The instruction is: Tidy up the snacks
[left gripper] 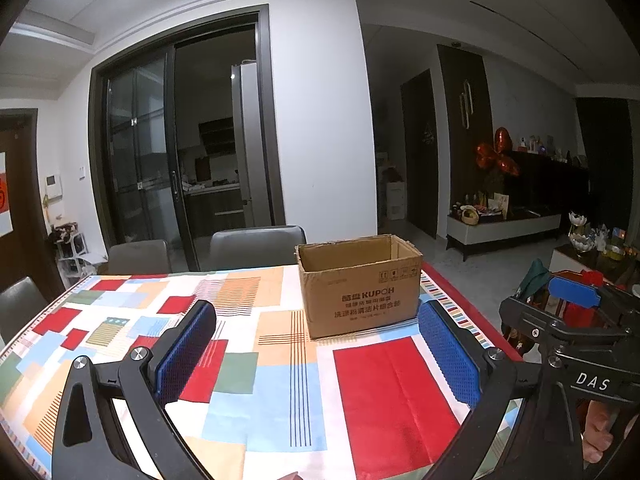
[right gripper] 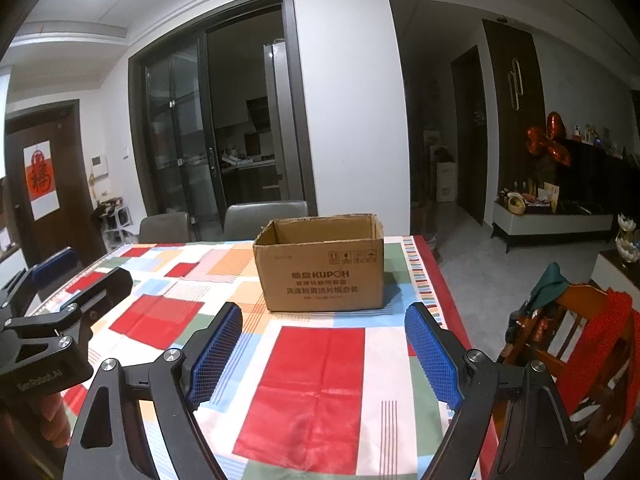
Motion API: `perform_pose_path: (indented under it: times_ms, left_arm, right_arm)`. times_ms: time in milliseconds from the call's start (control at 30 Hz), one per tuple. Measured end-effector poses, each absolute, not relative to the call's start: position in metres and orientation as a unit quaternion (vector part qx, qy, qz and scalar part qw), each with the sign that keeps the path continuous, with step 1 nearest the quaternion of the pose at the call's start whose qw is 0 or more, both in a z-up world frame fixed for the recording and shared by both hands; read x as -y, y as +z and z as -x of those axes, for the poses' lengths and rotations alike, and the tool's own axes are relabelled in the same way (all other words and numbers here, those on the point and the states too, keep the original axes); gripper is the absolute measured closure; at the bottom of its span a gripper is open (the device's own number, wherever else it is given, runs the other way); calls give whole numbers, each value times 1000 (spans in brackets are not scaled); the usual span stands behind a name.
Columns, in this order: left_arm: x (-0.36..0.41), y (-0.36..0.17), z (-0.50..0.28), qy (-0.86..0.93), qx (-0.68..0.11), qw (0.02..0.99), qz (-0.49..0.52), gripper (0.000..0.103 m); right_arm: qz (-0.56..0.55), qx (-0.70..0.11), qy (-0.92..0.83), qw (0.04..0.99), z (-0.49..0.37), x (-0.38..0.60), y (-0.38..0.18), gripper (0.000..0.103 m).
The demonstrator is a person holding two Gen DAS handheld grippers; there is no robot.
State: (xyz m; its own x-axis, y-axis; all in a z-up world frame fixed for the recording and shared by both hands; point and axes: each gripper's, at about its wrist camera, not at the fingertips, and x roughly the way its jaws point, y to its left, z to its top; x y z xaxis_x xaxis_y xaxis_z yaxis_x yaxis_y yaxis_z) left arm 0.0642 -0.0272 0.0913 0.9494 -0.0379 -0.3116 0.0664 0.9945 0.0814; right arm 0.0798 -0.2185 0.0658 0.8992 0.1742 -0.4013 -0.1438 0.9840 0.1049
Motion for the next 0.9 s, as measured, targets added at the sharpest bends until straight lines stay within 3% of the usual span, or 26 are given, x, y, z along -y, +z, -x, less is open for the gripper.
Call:
perform_pose_path:
  times_ms: [900]
  left_arm:
    - [31, 92, -65, -25, -162, 985, -44, 0]
  right_arm:
    - [-37, -211, 79, 974, -74, 221, 62, 19]
